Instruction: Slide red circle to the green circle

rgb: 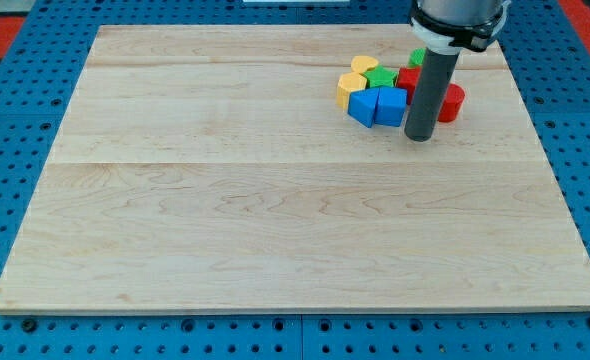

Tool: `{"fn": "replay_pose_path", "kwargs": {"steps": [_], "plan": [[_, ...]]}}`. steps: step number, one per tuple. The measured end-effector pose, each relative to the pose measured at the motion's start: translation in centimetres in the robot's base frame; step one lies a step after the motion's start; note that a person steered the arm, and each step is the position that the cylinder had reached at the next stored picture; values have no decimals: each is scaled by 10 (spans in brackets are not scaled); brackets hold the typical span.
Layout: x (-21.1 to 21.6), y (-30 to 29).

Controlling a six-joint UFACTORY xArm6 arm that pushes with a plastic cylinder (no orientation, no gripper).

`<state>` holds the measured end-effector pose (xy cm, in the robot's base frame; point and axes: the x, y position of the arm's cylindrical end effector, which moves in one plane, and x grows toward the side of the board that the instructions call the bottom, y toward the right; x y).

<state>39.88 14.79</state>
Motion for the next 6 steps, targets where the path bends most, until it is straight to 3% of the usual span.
{"fn": "replay_pose_path", "kwargs": {"steps": [6], "plan": [[-75,55]]}}
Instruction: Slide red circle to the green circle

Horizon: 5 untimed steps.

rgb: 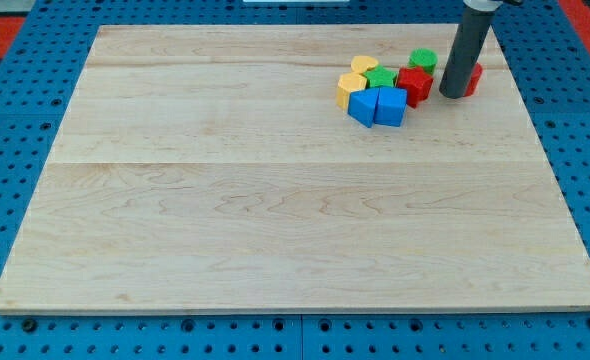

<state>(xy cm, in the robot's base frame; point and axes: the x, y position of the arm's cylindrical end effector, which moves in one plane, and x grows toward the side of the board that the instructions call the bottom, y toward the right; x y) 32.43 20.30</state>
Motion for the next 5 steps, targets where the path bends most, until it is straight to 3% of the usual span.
{"fn": "replay_pose_path", "kwargs": {"steps": [2,4,5], "plan": [[1,7],[-5,63],[-13,48]]}}
